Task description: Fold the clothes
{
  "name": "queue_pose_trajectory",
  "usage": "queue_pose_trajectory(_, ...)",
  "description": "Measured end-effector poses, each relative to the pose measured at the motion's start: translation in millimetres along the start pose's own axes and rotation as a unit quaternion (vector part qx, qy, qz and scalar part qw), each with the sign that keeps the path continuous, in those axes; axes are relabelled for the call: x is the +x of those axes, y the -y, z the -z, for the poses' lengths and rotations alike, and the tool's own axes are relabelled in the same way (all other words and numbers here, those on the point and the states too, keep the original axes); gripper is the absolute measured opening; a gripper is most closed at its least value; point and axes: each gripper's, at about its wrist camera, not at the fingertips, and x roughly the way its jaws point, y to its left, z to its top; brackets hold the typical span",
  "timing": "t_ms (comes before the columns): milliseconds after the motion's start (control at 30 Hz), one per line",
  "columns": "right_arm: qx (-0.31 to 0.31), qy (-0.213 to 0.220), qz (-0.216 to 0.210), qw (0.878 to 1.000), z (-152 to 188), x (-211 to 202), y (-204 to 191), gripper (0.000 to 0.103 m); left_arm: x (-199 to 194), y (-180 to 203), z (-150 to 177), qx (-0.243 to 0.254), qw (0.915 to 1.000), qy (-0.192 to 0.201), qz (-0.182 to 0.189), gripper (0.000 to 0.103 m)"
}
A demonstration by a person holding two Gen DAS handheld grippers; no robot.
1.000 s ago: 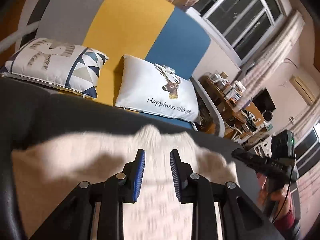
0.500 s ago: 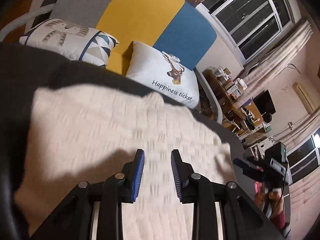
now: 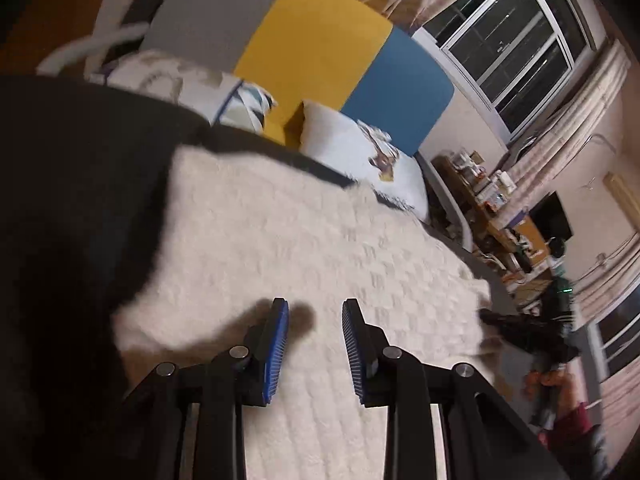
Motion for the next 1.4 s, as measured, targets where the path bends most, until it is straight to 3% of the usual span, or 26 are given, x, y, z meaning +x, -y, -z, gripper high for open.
queue_pose_trajectory(67,-0.022,0.033,0.008,0.999,-3.4,-14.7,-13.0,0.009,7.7,-5.3,-3.7,0.002,0.9996,-0.006,-0.028,0.028)
queue_pose_trajectory(133,-0.036,0.048,0.041,0.997,-6.7,-20.0,-17.7,0.009,15.9,-12.7,-3.4,-0.006,0.9994,-0.017,-0.030,0.027)
queue_pose_trajectory(300,-0.029,0.004,0.090,0.996,-1.2,3.9,-3.6,0.009,6.1,-10.0,-2.3,-0.011,0.9997,-0.008,-0.018,0.028)
queue_pose_trajectory(400,-0.010,0.062,0.091,0.994,3.6,-19.4,-1.7,0.010,-3.4,-0.9,0.7,0.004,1.0000,0.002,0.001,0.029)
queue_pose_trajectory(467,-0.033,0.101,0.084,0.991,4.9,-36.5,-14.4,0.013,-1.0,5.8,4.1,0.022,0.9997,-0.005,0.002,0.030)
queue_pose_trajectory(533,-0.078,0.082,0.087,0.990,13.2,-29.7,-35.2,0.014,11.4,5.2,6.8,0.025,0.9991,-0.027,-0.018,0.030)
queue_pose_trajectory(633,-0.147,0.034,0.110,0.982,27.1,-10.0,-65.2,0.019,18.2,-3.8,8.0,0.004,0.9996,-0.024,-0.014,0.027)
queue_pose_trajectory(733,-0.162,-0.016,0.162,0.973,39.4,18.2,-62.3,0.019,10.3,-6.3,6.8,-0.024,0.9992,-0.030,-0.010,0.027)
queue_pose_trajectory(833,-0.128,0.007,0.149,0.981,40.6,7.5,-59.4,0.019,-13.9,-2.7,20.1,-0.025,0.9992,-0.031,0.005,0.031)
queue_pose_trajectory(933,-0.118,0.031,0.110,0.987,59.2,-16.5,-70.7,0.020,-41.8,2.5,43.0,-0.016,0.9990,-0.033,0.027,0.032)
queue_pose_trajectory(1000,-0.124,0.017,0.085,0.989,84.1,-21.9,-81.4,0.030,-54.9,0.2,62.9,-0.019,0.9988,-0.038,0.023,0.032)
queue_pose_trajectory(1033,-0.127,0.010,0.073,0.989,96.6,-24.6,-86.8,0.040,-60.7,-1.6,73.4,-0.022,0.9987,-0.041,0.019,0.032)
queue_pose_trajectory(1067,-0.130,0.002,0.072,0.989,110.4,-25.4,-90.0,0.045,-66.6,-3.5,83.9,-0.025,0.9986,-0.044,0.015,0.032)
queue_pose_trajectory(1200,-0.132,-0.022,0.108,0.985,165.3,-27.5,-87.4,0.045,-78.3,-13.9,106.7,-0.031,0.9985,-0.040,0.020,0.030)
queue_pose_trajectory(1300,-0.098,0.002,0.102,0.990,189.9,-38.5,-74.6,0.045,-76.4,-17.1,107.1,-0.013,0.9992,-0.034,0.019,0.027)
queue_pose_trajectory(1400,-0.063,0.021,0.086,0.994,192.6,-41.3,-72.0,0.045,-75.4,-16.0,102.6,0.009,0.9994,-0.033,0.008,0.026)
